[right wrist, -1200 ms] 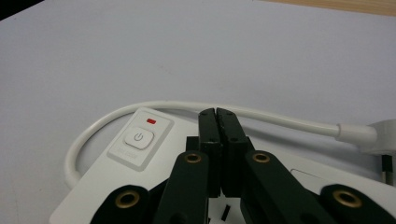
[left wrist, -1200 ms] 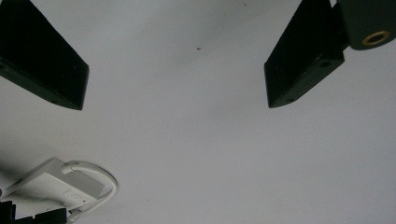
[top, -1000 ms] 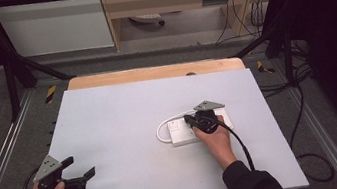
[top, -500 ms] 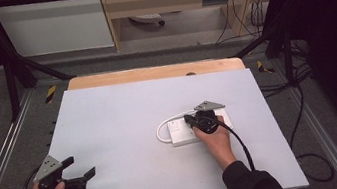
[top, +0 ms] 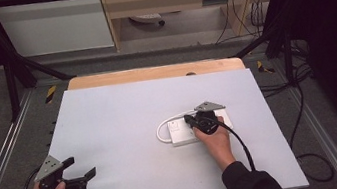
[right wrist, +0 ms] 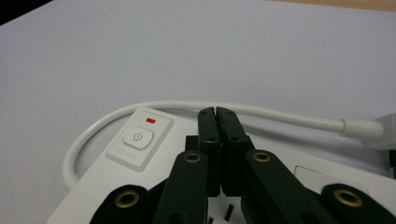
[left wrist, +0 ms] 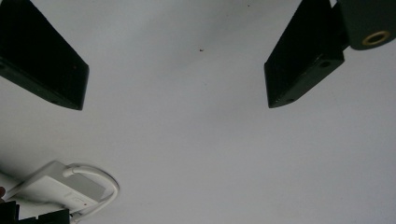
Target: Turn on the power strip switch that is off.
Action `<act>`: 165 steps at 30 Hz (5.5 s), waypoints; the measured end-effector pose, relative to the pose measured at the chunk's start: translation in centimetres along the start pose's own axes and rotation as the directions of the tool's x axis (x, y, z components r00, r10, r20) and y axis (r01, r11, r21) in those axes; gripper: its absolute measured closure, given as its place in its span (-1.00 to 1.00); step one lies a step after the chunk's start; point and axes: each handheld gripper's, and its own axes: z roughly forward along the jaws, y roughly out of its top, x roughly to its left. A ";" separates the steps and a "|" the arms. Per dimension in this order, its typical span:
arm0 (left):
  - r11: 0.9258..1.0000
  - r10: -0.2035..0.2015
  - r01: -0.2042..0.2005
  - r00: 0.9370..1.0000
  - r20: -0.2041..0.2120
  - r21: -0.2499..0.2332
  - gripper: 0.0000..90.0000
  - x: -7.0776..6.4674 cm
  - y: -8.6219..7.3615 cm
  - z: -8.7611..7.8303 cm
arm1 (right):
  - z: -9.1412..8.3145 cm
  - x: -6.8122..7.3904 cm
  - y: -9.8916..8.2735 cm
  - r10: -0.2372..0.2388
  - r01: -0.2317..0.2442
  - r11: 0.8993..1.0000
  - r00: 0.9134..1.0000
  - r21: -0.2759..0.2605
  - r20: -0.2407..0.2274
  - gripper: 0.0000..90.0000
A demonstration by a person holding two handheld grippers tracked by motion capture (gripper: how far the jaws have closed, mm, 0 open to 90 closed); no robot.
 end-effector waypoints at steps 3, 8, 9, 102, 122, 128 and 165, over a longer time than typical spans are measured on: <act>1.000 0.000 0.000 1.000 0.000 0.002 -0.85 0.0 0.0 0.0 | 0.0 0.0 0.0 0.010 -0.010 1.000 1.000 0.001 -0.002 1.00; 1.000 0.000 0.000 1.000 0.001 0.003 -0.85 0.0 0.0 0.0 | 0.0 0.0 -0.1 0.016 -0.016 1.000 1.000 -0.002 -0.003 1.00; 1.000 0.000 0.000 1.000 0.002 0.003 -0.85 0.0 0.0 0.0 | 0.0 0.0 -0.1 0.016 -0.016 1.000 1.000 -0.003 -0.004 1.00; 1.000 -0.007 0.007 1.000 -0.008 0.017 -0.85 0.0 -0.2 0.2 | -1.5 -0.9 1.0 0.056 -0.060 0.995 0.997 -0.084 -0.049 0.99; 1.000 -0.007 0.007 1.000 -0.010 0.017 -0.85 0.1 -0.2 0.2 | -3.1 -1.6 1.9 0.067 -0.072 0.988 0.997 -0.139 -0.041 0.92; 1.000 -0.008 0.008 1.000 -0.010 0.017 -0.85 0.1 -0.2 0.2 | -3.7 -1.7 2.3 0.059 -0.064 0.987 0.998 -0.147 -0.035 0.60; 1.000 -0.012 0.012 1.000 -0.011 0.016 -0.85 0.2 -0.3 0.1 | -8.5 -2.4 3.9 -0.030 0.037 0.995 0.996 -0.092 0.079 -0.94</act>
